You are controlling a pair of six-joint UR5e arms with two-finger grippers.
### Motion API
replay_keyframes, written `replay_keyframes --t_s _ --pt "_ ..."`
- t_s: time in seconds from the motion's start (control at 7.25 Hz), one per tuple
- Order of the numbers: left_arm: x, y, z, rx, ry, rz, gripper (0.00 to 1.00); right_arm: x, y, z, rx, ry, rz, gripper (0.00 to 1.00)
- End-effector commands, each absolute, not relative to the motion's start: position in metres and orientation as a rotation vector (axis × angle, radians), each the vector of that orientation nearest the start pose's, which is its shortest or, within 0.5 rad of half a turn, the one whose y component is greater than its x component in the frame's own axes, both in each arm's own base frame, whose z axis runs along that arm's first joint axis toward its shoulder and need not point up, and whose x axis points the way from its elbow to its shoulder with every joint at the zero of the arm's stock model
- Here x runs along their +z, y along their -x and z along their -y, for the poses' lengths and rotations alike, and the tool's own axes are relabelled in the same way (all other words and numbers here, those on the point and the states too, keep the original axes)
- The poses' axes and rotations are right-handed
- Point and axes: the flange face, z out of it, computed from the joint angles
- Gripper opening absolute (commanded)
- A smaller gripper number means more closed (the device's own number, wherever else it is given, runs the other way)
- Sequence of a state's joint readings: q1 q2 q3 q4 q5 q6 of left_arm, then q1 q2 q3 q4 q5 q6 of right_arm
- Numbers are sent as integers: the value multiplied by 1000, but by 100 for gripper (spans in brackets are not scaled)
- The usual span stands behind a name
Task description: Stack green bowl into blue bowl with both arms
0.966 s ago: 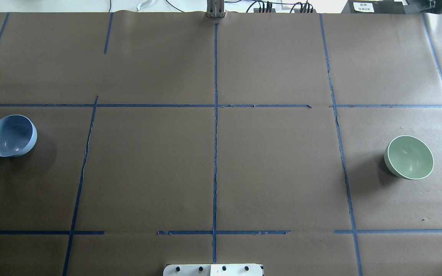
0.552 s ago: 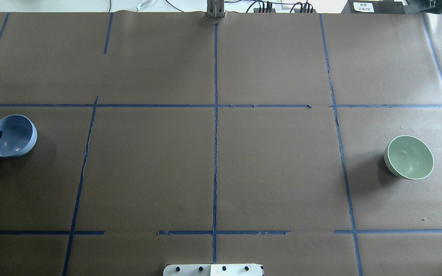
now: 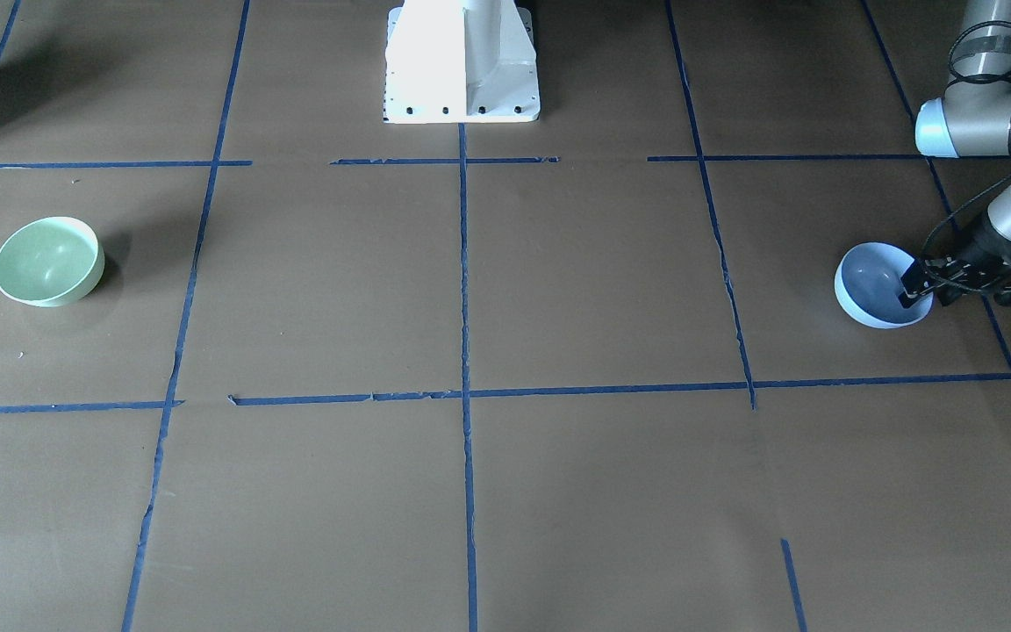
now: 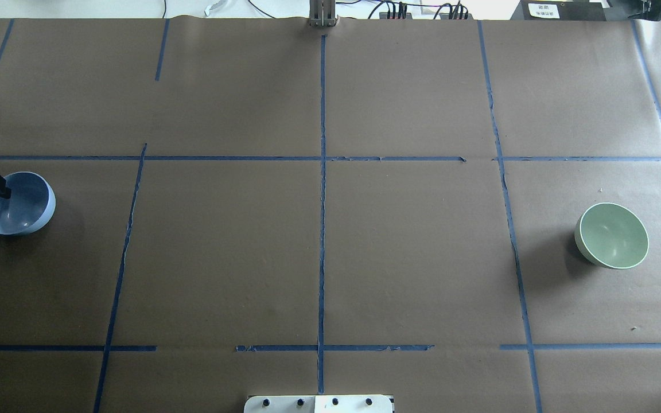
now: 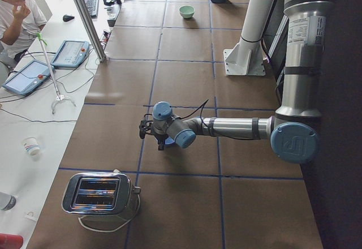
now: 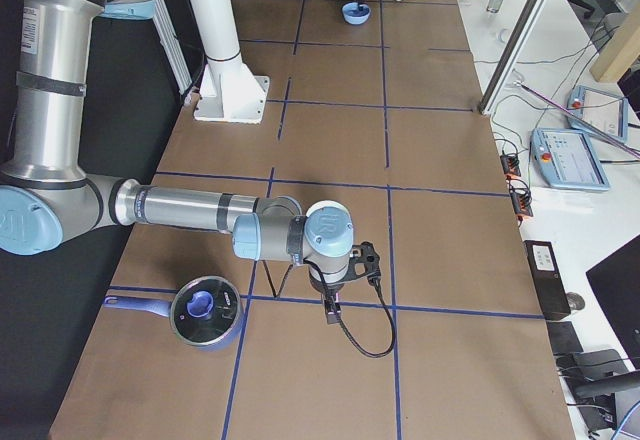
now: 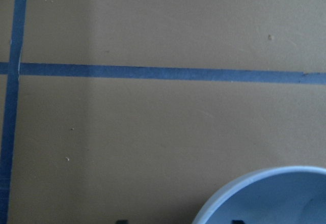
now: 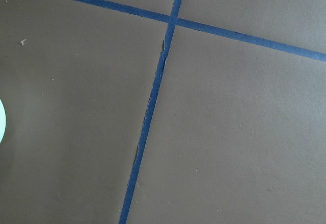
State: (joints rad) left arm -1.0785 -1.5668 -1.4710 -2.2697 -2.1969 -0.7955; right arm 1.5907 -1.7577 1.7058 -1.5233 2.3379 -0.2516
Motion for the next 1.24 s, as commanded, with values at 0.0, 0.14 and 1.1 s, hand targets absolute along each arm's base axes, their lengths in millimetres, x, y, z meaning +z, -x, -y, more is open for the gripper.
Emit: replay_keyframes --t_s 0.0,0.14,1.1 --pt "631 -180 494 -99 -100 -842 0 673 -72 411 -218 -100 764 100" --pt "608 -185 497 -86 -102 -883 0 673 -72 411 -218 -100 764 100" --pt "308 -407 499 -218 -30 -1034 0 672 -69 411 -220 -98 778 100"
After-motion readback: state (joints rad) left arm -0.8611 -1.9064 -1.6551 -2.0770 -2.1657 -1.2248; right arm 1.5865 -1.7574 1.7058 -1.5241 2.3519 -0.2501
